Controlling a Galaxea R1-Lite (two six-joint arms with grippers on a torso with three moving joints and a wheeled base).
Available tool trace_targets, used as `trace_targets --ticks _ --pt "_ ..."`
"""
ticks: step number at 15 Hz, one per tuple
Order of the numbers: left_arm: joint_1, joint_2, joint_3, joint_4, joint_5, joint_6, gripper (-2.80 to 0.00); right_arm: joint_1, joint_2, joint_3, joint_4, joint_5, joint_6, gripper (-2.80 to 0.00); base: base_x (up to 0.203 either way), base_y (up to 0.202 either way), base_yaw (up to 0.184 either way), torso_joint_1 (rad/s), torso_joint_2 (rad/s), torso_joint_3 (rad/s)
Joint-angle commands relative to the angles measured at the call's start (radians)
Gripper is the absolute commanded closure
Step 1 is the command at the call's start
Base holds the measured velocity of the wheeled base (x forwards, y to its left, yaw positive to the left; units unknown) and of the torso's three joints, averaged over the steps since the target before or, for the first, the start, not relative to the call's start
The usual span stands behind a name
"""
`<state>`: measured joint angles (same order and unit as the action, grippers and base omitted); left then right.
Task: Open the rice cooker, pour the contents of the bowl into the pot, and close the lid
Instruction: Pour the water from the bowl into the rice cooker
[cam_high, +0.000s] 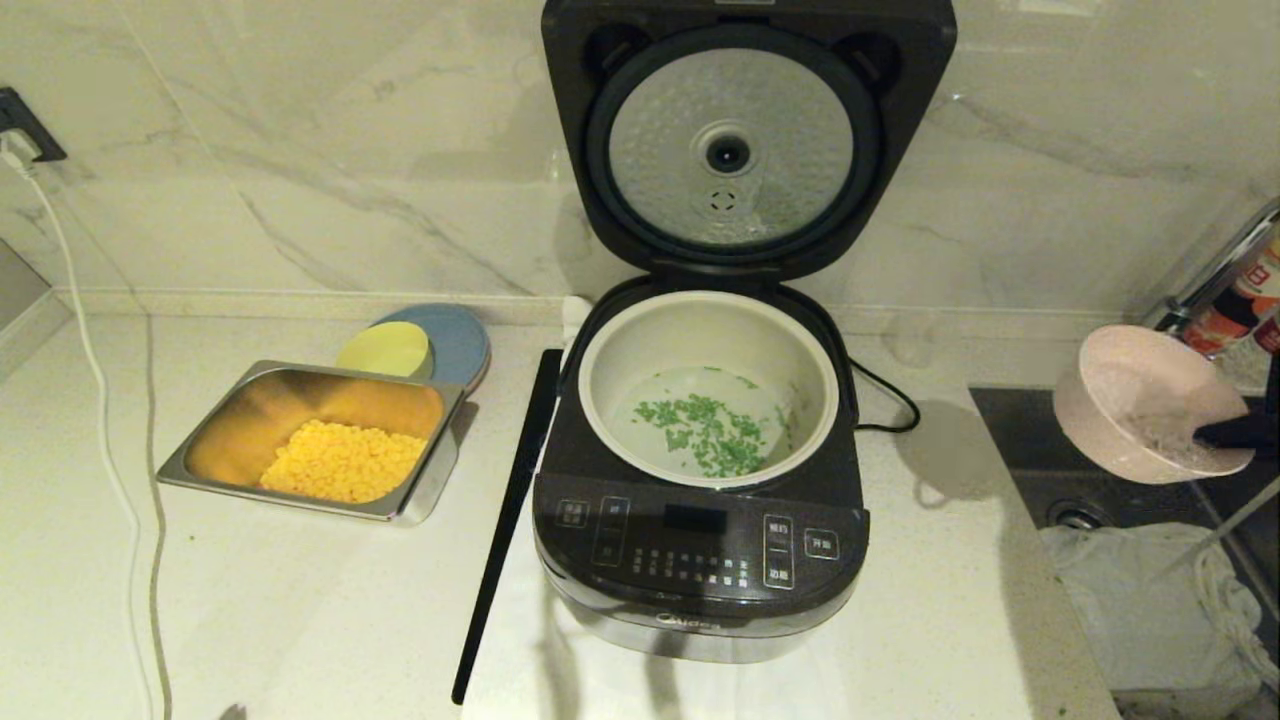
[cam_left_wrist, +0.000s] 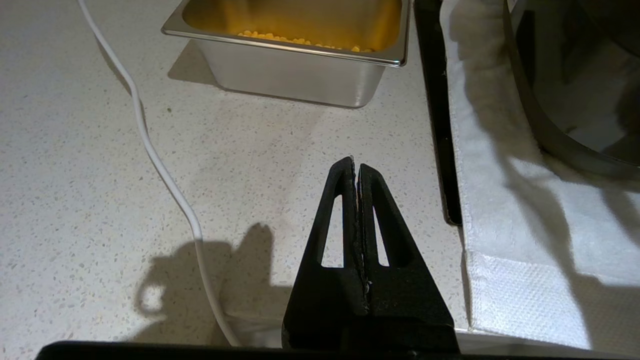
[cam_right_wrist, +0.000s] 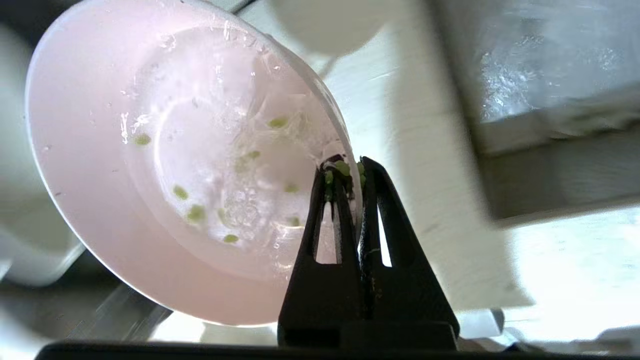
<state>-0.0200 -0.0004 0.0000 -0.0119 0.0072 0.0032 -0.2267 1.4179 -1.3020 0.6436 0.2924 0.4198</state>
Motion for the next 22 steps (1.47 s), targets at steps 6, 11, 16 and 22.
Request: trace_targets --ticks 6,11,16,22 --pt "0.0 -0.001 0.009 0.0 0.0 0.001 0.0 0.508 0.04 -0.285 0.166 -0.2 0.098 0.0 0.0 0.0 0.0 0.0 0.0 0.0" --pt "0.0 -0.001 0.009 0.0 0.0 0.0 0.0 0.739 0.21 -0.438 0.16 -0.347 0.125 0.0 0.0 0.0 0.0 0.0 0.0 0.0" --pt "0.0 -0.001 0.009 0.0 0.0 0.0 0.0 0.869 0.376 -0.591 0.159 -0.475 0.13 0.0 0.0 0.0 0.0 0.0 0.0 0.0" --pt "0.0 -0.001 0.009 0.0 0.0 0.001 0.0 0.916 0.509 -0.628 0.062 -0.575 0.17 0.0 0.0 0.0 0.0 0.0 0.0 0.0"
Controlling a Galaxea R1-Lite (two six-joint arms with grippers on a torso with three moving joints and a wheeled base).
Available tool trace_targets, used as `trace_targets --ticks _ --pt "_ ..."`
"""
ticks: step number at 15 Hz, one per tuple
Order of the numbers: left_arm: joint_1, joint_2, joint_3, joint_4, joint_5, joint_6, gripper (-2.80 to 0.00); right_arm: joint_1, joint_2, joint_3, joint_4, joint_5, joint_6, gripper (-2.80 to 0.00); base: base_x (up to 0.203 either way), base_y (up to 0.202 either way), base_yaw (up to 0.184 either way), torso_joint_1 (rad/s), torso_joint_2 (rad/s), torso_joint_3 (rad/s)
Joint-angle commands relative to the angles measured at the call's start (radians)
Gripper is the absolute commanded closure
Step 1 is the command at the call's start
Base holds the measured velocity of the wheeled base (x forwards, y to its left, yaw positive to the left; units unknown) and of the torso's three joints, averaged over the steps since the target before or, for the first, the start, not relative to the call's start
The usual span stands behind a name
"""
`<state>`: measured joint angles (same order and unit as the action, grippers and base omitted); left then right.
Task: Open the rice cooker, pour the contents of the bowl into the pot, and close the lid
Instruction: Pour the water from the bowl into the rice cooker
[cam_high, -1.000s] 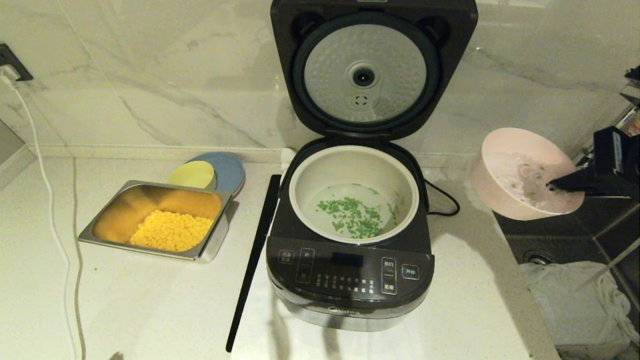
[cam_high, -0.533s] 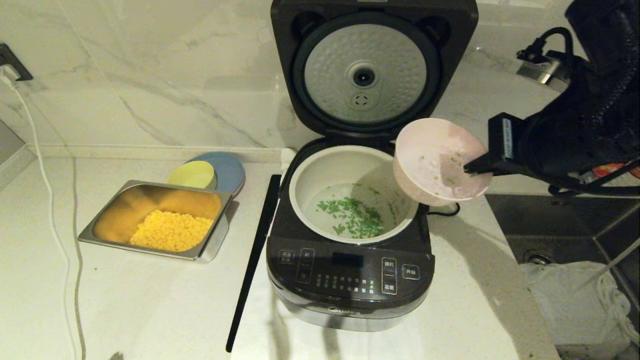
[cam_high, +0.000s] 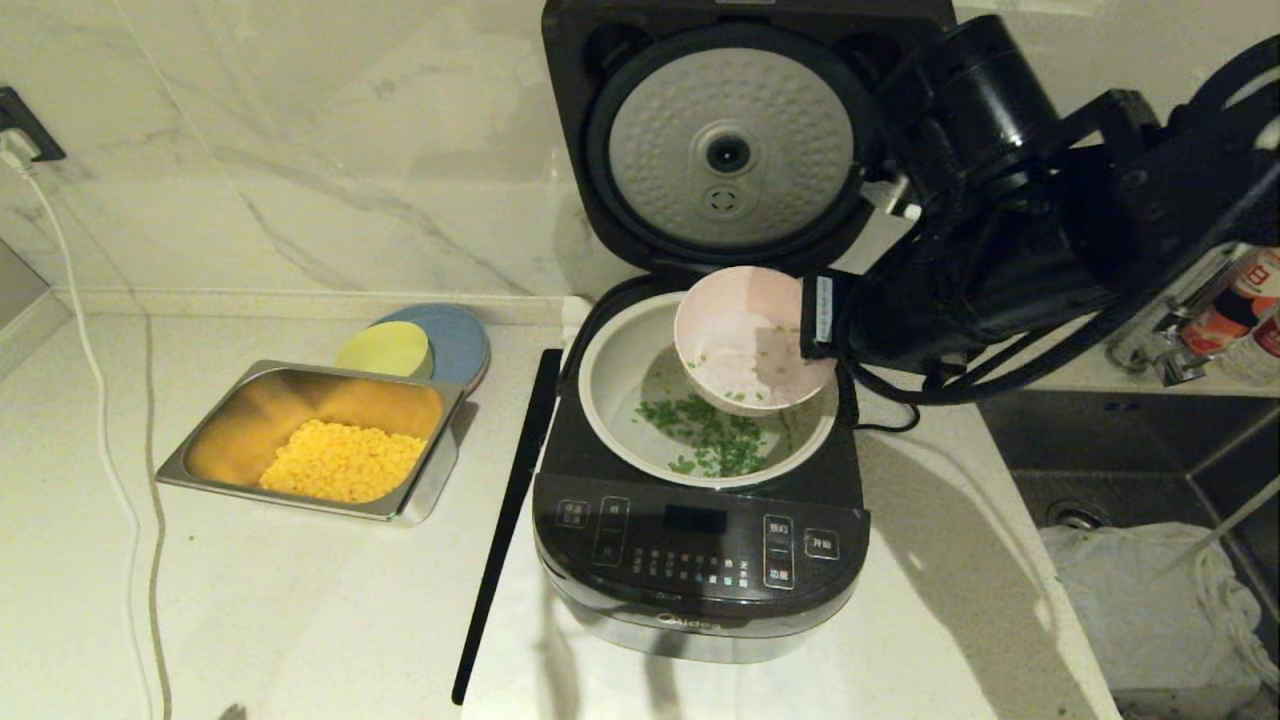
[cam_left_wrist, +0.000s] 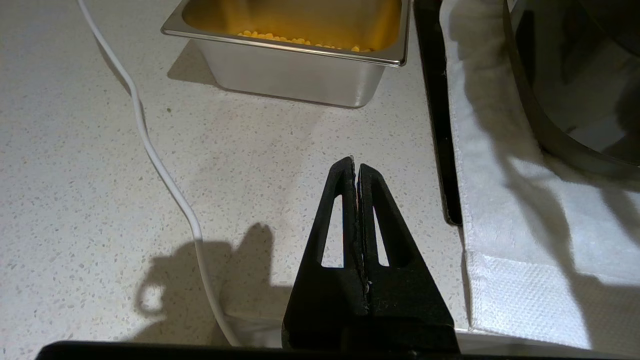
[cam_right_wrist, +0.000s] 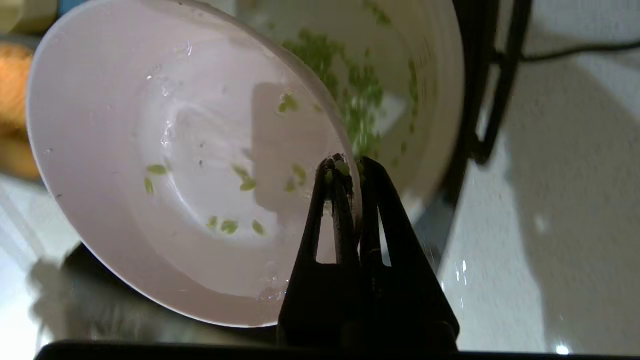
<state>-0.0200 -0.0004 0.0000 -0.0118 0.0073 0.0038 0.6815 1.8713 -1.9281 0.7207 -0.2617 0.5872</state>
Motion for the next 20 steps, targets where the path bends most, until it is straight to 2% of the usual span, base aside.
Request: trace_targets --ticks 1,7,11,13,15,17,20 --pt "0.0 -0.001 0.009 0.0 0.0 -0.001 0.0 0.009 0.069 -0.003 -0.041 -0.033 0.002 0.0 0.0 0.0 0.0 0.0 0.0 0.0" --pt "0.0 -0.001 0.009 0.0 0.0 -0.001 0.0 0.04 0.091 0.001 -0.151 -0.147 0.001 0.0 0.0 0.0 0.0 0.0 0.0 0.0" --pt "0.0 -0.001 0.009 0.0 0.0 -0.001 0.0 0.06 0.137 0.004 -0.227 -0.352 -0.031 0.0 0.0 0.0 0.0 0.0 0.0 0.0" --pt "0.0 -0.001 0.009 0.0 0.0 0.001 0.0 0.061 0.151 0.009 -0.266 -0.411 -0.037 0.0 0.0 0.0 0.0 0.0 0.0 0.0" --pt "0.0 -0.001 0.009 0.0 0.0 0.0 0.0 0.061 0.154 0.027 -0.311 -0.436 -0.054 0.0 0.0 0.0 0.0 0.0 0.0 0.0" --pt "0.0 -0.001 0.009 0.0 0.0 -0.001 0.0 0.065 0.155 0.072 -0.429 -0.495 -0.088 0.0 0.0 0.0 0.0 0.0 0.0 0.0" --pt "0.0 -0.001 0.009 0.0 0.0 0.0 0.0 0.077 0.159 0.211 -0.751 -0.581 -0.216 0.0 0.0 0.0 0.0 0.0 0.0 0.0"
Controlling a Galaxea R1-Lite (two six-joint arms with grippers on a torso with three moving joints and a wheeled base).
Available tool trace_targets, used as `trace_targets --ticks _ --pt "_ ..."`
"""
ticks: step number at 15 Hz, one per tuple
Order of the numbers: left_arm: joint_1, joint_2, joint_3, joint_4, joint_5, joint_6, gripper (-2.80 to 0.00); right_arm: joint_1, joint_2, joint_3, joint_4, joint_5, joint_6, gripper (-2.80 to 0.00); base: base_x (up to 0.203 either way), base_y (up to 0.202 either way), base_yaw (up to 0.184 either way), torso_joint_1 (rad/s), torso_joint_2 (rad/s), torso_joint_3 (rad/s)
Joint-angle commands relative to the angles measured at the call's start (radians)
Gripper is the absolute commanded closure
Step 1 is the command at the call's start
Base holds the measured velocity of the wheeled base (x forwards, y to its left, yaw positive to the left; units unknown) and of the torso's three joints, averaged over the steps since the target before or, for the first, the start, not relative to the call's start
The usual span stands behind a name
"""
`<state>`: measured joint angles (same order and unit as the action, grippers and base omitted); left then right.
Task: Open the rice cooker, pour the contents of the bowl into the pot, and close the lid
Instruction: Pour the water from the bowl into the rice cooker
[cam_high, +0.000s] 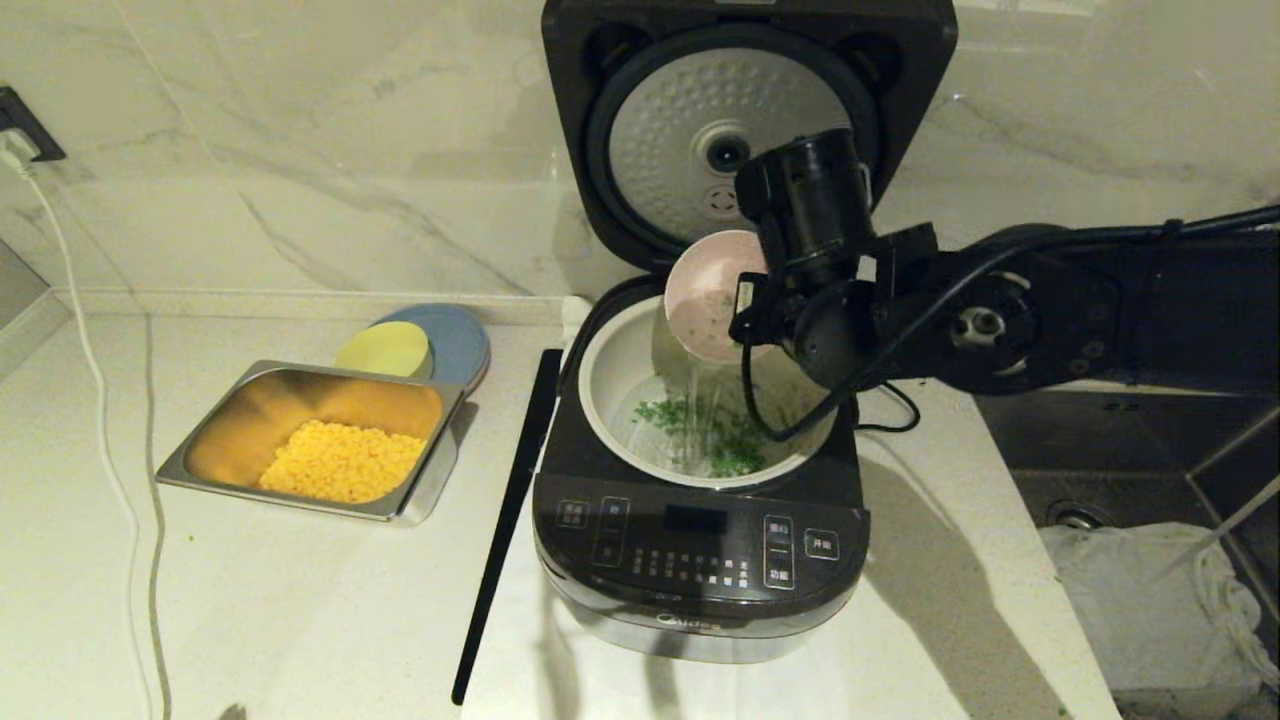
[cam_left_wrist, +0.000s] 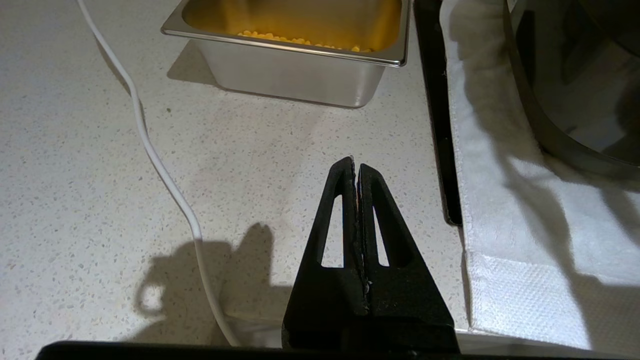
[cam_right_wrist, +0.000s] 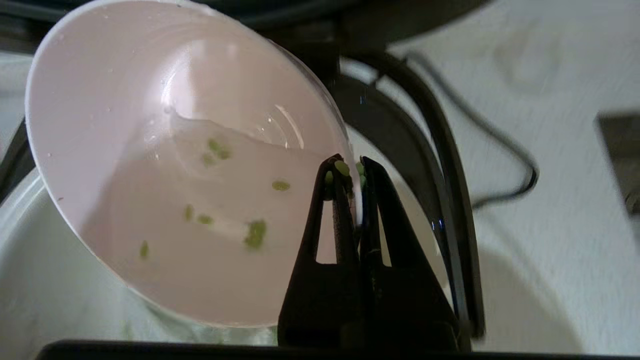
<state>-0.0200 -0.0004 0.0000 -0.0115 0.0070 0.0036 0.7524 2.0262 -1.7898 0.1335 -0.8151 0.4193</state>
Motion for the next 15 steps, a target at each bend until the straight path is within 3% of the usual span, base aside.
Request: trace_targets --ticks 1,5,9,10,15 --pt "0.0 -0.001 0.009 -0.001 0.001 0.0 0.0 0.009 0.005 0.13 -0.302 -0.042 -0.101 0.0 0.0 0.0 0.0 0.0 0.0 0.0" --pt "0.0 -0.001 0.009 -0.001 0.001 -0.001 0.0 0.015 0.029 0.368 -0.921 -0.057 -0.385 0.0 0.0 0.0 0.0 0.0 0.0 0.0" --pt "0.0 -0.001 0.009 -0.001 0.001 -0.001 0.0 0.021 0.105 0.497 -1.485 -0.049 -0.695 0.0 0.0 0.0 0.0 0.0 0.0 0.0" --pt "0.0 -0.001 0.009 -0.001 0.001 0.0 0.0 0.029 0.12 0.526 -1.564 -0.042 -0.747 0.0 0.0 0.0 0.0 0.0 0.0 0.0" --pt "0.0 -0.001 0.009 -0.001 0.001 -0.001 0.0 0.068 0.131 0.613 -1.664 0.001 -0.8 0.0 0.0 0.0 0.0 0.0 0.0 0.0"
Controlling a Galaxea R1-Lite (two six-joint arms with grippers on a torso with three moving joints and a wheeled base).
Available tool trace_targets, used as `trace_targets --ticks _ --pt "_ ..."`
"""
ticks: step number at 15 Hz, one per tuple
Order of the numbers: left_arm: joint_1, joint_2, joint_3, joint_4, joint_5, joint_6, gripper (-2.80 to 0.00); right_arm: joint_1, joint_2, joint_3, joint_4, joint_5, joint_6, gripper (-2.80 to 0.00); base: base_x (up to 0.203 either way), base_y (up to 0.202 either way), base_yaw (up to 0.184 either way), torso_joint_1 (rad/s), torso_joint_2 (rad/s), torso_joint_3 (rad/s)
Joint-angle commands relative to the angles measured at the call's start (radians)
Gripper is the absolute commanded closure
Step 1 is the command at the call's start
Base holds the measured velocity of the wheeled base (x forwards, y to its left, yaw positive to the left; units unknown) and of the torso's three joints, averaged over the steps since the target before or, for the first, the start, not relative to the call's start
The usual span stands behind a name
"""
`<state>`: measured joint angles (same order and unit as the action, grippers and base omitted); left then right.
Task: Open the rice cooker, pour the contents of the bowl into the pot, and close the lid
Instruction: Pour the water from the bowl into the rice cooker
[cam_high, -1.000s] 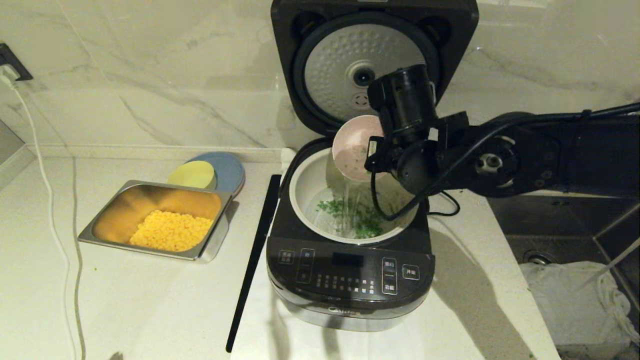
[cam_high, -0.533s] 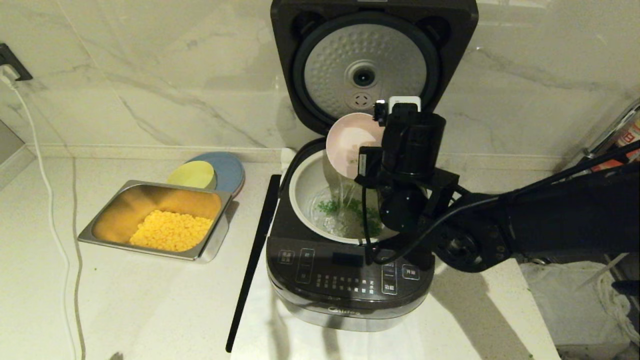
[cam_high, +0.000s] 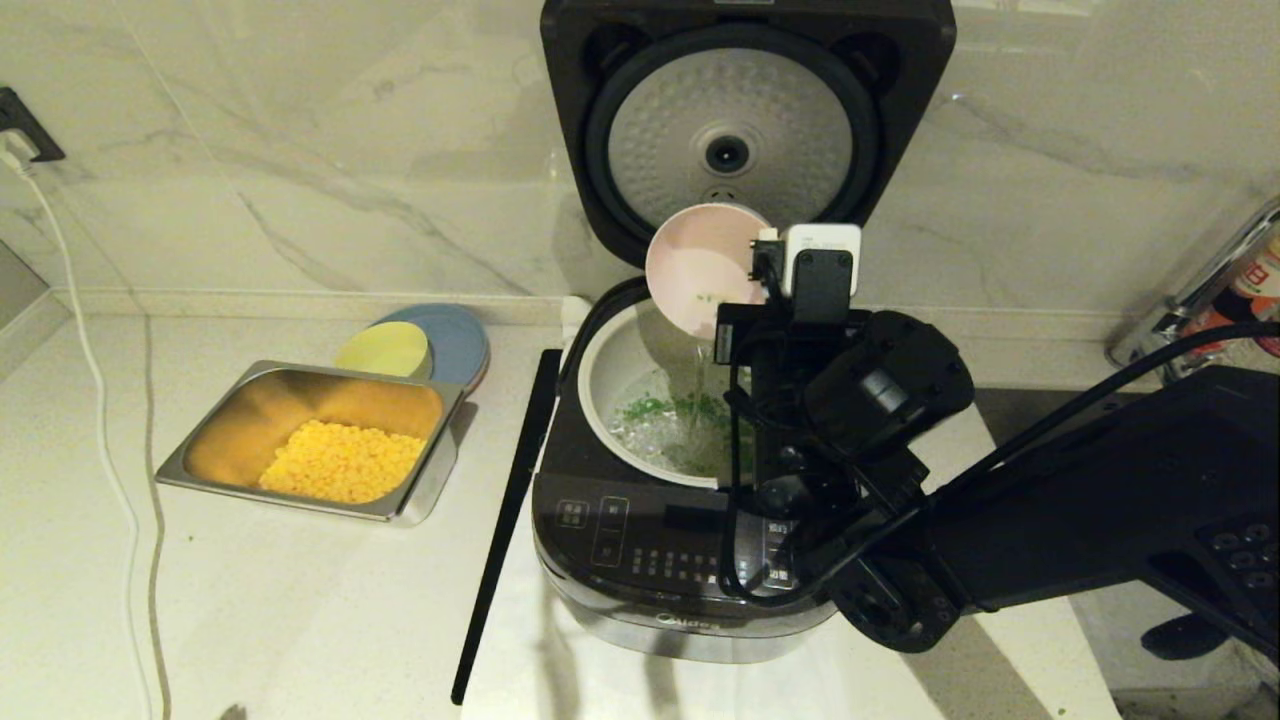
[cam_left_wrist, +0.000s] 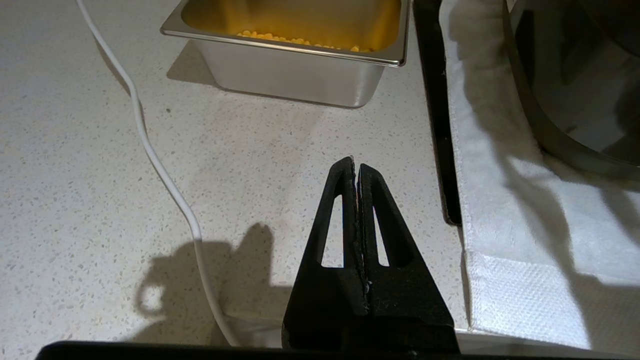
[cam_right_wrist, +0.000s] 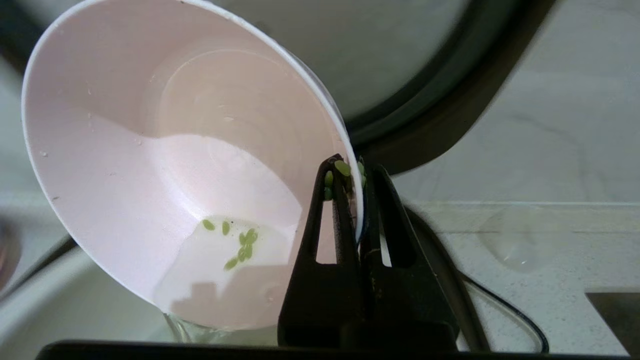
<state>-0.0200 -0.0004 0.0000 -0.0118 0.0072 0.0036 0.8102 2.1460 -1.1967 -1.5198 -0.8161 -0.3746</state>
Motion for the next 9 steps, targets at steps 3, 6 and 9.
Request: trace_targets --ticks 3,6,9 --pt "0.0 -0.001 0.009 0.0 0.0 -0.001 0.0 0.012 0.018 0.017 -0.01 0.003 -0.001 0.0 0.0 0.0 0.0 0.0 0.0 0.0" --pt "0.0 -0.001 0.009 0.0 0.0 -0.001 0.0 0.017 0.021 0.008 -0.01 0.003 -0.003 0.0 0.0 0.0 0.0 0.0 0.0 0.0" --pt "0.0 -0.001 0.009 0.0 0.0 -0.001 0.0 0.017 0.019 0.008 -0.01 0.002 -0.005 0.0 0.0 0.0 0.0 0.0 0.0 0.0"
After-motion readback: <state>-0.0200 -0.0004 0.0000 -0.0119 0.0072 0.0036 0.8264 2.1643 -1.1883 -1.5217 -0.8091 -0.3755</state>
